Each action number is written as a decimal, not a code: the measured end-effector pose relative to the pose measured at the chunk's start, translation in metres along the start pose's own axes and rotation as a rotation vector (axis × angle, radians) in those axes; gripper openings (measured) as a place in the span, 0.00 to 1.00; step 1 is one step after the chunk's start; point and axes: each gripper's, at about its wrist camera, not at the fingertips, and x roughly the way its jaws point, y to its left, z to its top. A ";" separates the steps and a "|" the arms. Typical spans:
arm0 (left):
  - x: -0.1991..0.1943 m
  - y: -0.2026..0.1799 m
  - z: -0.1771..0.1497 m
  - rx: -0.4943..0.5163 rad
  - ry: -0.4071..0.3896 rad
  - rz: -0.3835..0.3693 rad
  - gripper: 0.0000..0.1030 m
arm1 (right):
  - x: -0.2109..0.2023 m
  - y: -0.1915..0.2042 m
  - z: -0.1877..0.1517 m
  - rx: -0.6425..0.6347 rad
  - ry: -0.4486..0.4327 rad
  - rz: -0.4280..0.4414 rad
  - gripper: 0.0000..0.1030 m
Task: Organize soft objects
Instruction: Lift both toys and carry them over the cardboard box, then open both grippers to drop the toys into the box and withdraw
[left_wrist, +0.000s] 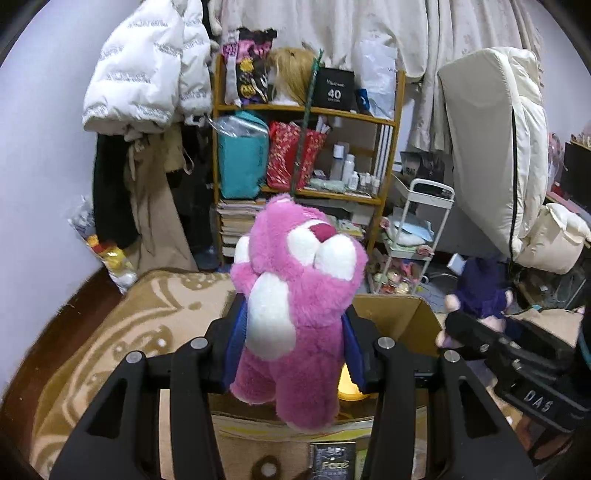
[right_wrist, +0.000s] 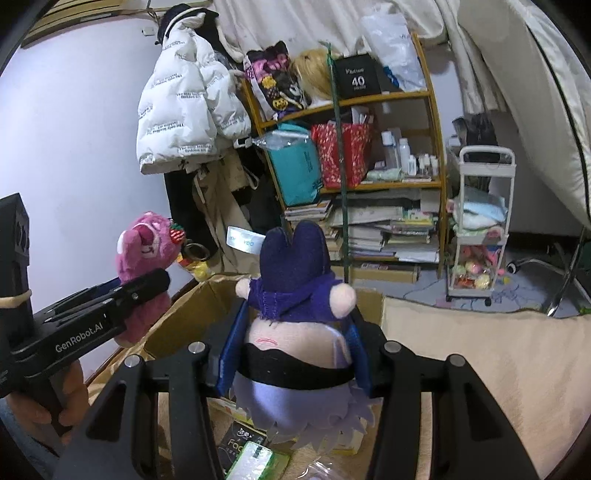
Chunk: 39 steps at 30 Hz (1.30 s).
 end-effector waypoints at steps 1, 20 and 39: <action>0.003 0.000 -0.002 -0.005 0.009 -0.014 0.44 | 0.002 -0.001 -0.002 0.004 0.005 0.003 0.52; 0.027 0.002 -0.024 0.020 0.146 0.035 0.91 | 0.008 -0.008 -0.013 0.031 0.051 -0.047 0.82; -0.041 0.010 -0.052 0.074 0.209 0.135 0.95 | -0.062 0.008 -0.023 0.003 0.042 -0.071 0.97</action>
